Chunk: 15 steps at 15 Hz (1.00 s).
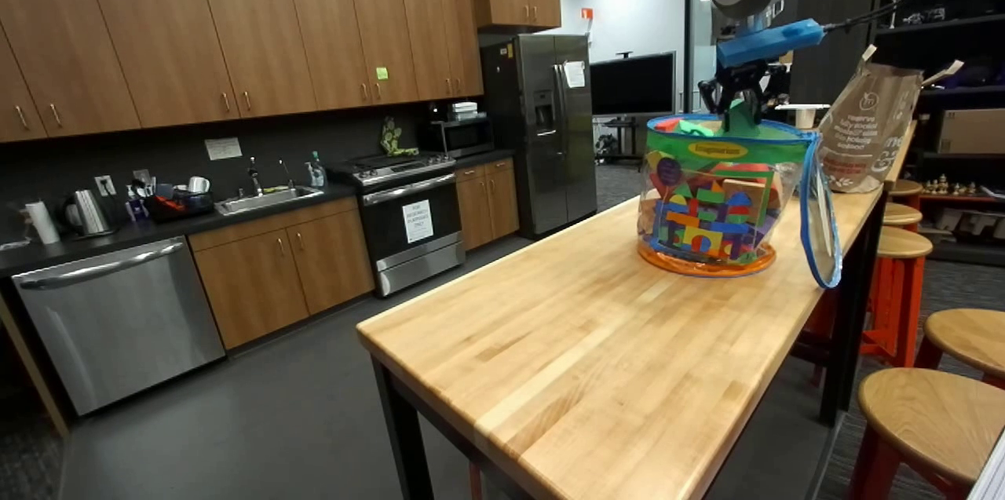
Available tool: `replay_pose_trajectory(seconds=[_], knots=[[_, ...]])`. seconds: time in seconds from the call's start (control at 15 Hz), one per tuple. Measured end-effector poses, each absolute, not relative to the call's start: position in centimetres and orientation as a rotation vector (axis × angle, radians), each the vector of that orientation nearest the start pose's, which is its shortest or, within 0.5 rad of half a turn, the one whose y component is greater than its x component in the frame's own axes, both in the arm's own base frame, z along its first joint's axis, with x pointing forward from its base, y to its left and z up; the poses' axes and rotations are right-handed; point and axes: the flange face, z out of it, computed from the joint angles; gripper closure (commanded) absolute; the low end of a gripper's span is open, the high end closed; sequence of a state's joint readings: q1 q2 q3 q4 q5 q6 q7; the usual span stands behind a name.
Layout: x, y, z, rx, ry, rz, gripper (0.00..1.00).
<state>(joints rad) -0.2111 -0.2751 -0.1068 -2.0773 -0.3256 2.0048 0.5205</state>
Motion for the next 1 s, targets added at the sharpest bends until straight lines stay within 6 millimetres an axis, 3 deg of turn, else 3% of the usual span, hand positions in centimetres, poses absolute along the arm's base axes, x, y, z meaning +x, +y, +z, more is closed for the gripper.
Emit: replay_pose_trajectory(seconds=[0.67, 0.87, 1.0], knots=[[41.7, -12.2, 66.1, -3.118, 1.151, -0.744, 0.72], [40.9, -9.5, 67.0, -3.127, 1.057, -0.761, 0.72], [40.9, -6.8, 66.4, -3.136, 0.941, -0.725, 0.72]])
